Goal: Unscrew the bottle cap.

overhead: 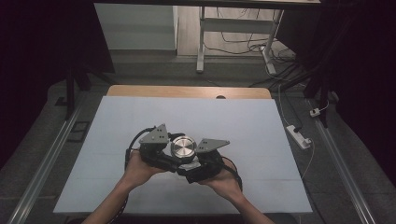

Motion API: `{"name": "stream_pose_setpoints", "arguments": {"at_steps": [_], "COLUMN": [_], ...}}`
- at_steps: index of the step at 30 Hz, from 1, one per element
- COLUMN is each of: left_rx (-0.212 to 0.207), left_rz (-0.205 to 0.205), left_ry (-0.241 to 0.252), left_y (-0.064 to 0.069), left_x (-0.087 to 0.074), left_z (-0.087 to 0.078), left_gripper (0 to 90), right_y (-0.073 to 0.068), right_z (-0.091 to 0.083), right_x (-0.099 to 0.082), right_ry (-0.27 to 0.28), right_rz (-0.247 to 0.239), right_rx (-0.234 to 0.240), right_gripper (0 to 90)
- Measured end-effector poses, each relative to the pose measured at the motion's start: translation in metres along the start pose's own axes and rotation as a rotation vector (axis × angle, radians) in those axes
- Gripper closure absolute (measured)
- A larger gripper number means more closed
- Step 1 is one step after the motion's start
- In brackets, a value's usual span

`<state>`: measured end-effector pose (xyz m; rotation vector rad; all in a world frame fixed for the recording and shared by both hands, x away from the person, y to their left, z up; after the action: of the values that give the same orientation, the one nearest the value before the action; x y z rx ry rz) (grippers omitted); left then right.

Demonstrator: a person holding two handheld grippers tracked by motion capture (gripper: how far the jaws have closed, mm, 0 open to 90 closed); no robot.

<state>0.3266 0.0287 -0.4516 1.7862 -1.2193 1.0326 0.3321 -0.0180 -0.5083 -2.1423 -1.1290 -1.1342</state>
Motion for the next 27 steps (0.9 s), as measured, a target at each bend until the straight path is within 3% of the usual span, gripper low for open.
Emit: {"name": "stream_pose_setpoints", "arguments": {"at_steps": [12, 27], "left_rx": [-0.021, -0.029], "left_rz": [0.03, 0.031], "left_ry": [-0.01, 0.034], "left_y": [0.008, 0.019], "left_x": [-0.001, 0.006], "left_z": [-0.004, -0.018], "left_gripper": [18.9, 18.9], "right_y": [0.011, 0.021], "right_z": [-0.01, -0.015], "right_x": [0.007, 0.009], "right_ry": [0.034, 0.047], "right_rz": [-0.019, -0.022], "right_rx": [-0.021, -0.048], "right_gripper": [14.8, 14.8]}}
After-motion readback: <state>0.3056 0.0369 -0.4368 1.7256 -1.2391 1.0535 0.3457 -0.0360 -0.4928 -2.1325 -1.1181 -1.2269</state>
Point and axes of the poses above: each handheld gripper's, and its own axes: z roughly forward along the jaws, x roughly out of its top, y roughly to its right, the point moved 10 cm from there along z, roughly forward along the jaws, and after that the axes turned 9 degrees about -x, right-handed, at the moved point
